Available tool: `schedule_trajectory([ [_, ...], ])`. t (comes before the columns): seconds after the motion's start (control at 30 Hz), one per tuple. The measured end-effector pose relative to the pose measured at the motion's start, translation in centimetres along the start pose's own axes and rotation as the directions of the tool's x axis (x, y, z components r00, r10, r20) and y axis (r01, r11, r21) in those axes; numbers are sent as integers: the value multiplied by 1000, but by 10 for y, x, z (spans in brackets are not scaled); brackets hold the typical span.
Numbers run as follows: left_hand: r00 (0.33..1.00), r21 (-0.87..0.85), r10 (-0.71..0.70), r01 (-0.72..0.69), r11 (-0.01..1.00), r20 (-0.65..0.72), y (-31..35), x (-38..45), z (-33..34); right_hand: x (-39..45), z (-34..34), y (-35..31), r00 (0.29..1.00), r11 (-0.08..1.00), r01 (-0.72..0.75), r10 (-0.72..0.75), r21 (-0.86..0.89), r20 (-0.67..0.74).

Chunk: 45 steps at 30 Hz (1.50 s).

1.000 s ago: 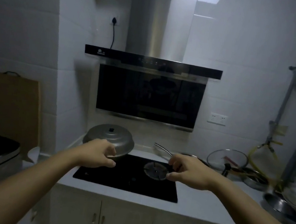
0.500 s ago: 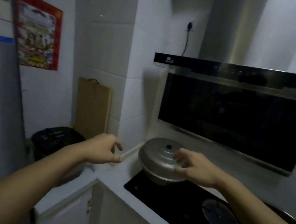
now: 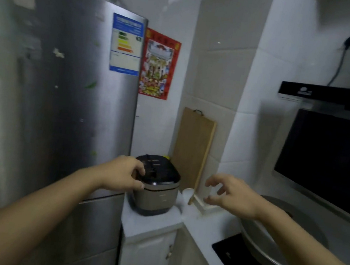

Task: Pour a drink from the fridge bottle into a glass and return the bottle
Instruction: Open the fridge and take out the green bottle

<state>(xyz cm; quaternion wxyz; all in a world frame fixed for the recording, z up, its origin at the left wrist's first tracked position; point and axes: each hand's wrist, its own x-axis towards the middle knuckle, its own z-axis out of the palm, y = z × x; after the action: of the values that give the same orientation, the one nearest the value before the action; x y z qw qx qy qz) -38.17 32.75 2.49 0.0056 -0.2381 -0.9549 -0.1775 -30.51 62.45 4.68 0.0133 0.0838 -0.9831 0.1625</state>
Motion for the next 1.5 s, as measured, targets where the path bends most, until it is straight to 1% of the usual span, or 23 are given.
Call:
schedule_trajectory([
  [0.13,994,13,-95,96,995,-57,-41,-32,-20,24,16,-40,996,995,92,-92,49,2],
  [0.3,977,2,-201,202,979,-64,-98,-74,-39,53,41,-95,982,981,190,-190,27,9],
  [0.47,956,46,-262,270,962,-130,-140,-121,-56,76,71,-156,953,952,299,-302,71,38],
  [0.6,916,9,-355,363,932,-187,-175,-158,-70,92,92,-193,912,915,392,-400,102,89],
  [0.73,850,-30,-458,467,884,-259,-201,-186,-86,108,103,-223,889,894,430,-443,124,117],
  [0.83,782,-81,-545,549,832,-301,-224,-199,-93,122,110,-242,864,872,461,-484,166,137],
  [0.9,729,-147,-601,589,795,-329,-238,-205,-96,133,116,-253,849,860,480,-505,174,153],
  [1.0,650,-260,-657,606,751,-382,-257,-208,-99,152,126,-270,825,839,530,-544,123,157],
  [1.07,572,-401,-709,585,705,-413,-273,-206,-102,165,131,-280,815,832,547,-554,94,168],
  [1.1,529,-470,-749,584,662,-399,-280,-206,-102,172,133,-285,813,831,551,-554,74,178],
  [1.13,505,-528,-773,567,633,-384,-286,-206,-102,179,136,-289,814,832,554,-550,33,186],
  [1.2,480,-569,-805,574,589,-349,-310,-205,-98,193,141,-296,814,822,567,-548,-58,193],
  [1.27,432,-590,-841,602,538,-326,-338,-201,-94,206,145,-304,808,808,581,-558,-98,190],
  [1.3,411,-609,-854,602,518,-319,-342,-200,-97,212,147,-308,806,799,588,-563,-127,184],
  [1.33,385,-624,-866,602,498,-320,-332,-200,-102,217,149,-312,804,787,593,-568,-171,176],
  [1.37,365,-635,-867,591,497,-339,-333,-197,-106,223,152,-315,802,772,597,-573,-218,169],
  [1.43,356,-662,-851,535,525,-387,-343,-189,-111,231,159,-319,800,747,598,-577,-291,165],
  [1.5,383,-665,-822,486,567,-421,-353,-183,-115,236,167,-321,797,723,599,-579,-343,171],
])
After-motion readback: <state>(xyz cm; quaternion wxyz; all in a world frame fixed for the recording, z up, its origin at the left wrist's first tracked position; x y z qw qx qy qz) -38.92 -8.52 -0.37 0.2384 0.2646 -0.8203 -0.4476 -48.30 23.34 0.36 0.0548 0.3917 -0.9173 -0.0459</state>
